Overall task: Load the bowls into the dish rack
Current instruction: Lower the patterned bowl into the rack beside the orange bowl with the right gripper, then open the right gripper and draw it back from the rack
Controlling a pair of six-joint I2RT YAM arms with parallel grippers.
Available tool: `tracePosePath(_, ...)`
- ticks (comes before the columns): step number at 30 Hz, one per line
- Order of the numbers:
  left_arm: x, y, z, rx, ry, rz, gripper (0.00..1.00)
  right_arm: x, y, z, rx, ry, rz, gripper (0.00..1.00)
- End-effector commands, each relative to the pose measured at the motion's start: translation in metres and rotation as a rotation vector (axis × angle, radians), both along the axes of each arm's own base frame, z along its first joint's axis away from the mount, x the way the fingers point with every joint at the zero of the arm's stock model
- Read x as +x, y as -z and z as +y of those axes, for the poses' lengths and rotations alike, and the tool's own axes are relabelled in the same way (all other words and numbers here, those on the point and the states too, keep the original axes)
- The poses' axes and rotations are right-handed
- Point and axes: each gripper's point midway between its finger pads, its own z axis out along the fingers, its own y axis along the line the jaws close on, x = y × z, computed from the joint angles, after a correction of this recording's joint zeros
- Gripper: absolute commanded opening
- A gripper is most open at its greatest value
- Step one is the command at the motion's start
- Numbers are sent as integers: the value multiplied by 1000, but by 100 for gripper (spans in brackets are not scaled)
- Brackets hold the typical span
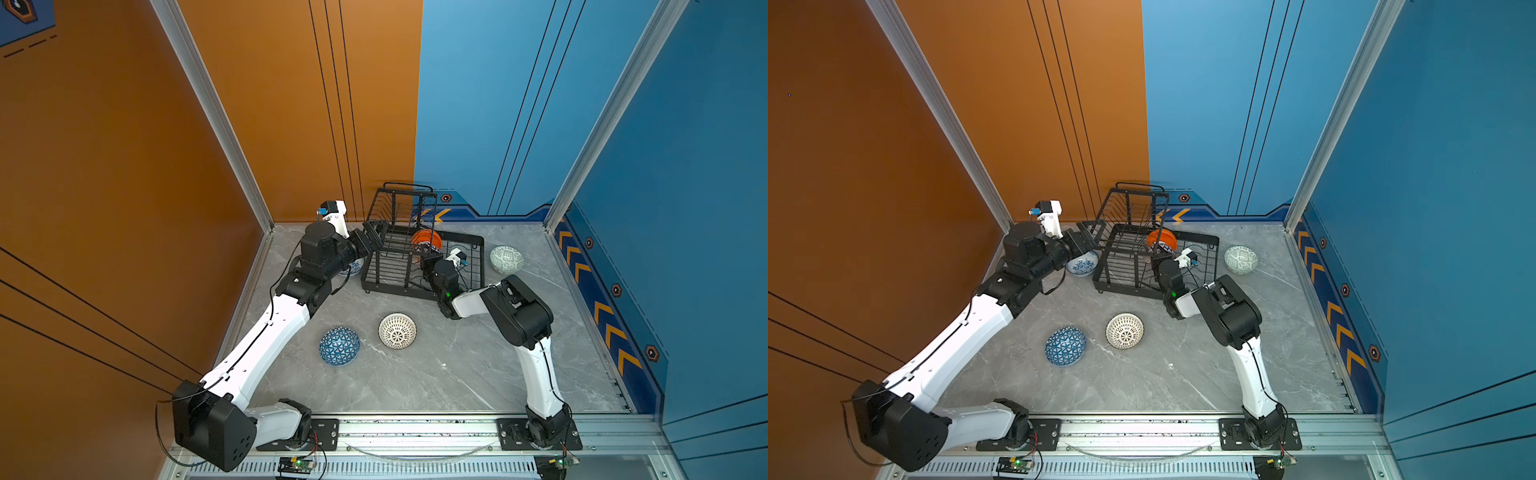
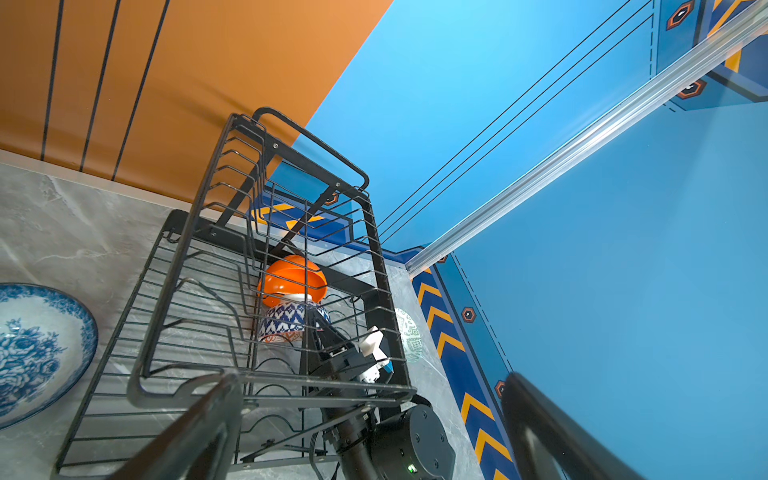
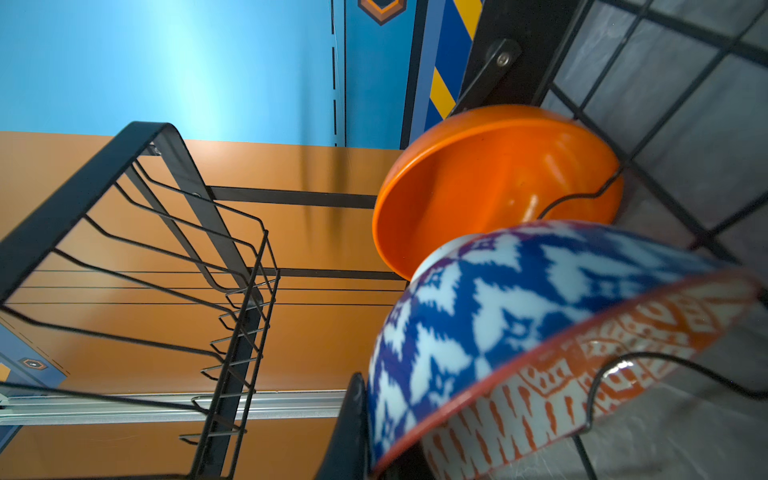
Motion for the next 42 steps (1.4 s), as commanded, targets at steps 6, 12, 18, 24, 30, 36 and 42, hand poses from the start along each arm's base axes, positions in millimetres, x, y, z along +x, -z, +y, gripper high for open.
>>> tracePosePath(6, -9, -3, 2, 19, 12, -19, 98, -1, -15, 5, -1, -16, -4, 20)
tracePosePath(12, -11, -4, 2, 16, 13, -20, 98, -2, -32, 1, -18, -22, -25, 25)
tracePosePath(18, -14, -7, 8, 20, -11, -16, 98, -4, -47, -5, -11, -34, -41, 32)
tracePosePath(24, -19, 7, 12, 44, -24, 46, 98, -7, -69, -9, 7, -43, -69, 39)
tracePosePath(30, -27, 18, 26, 46, -65, 81, 98, -14, -77, -16, 4, -43, -65, 53)
tracePosePath(36, -35, 12, 37, 40, -96, 85, 98, -27, -72, -29, 4, -32, -41, 77)
tracePosePath(42, -38, 9, 43, 23, -109, 86, 98, -33, -75, -33, 13, -61, -46, 90)
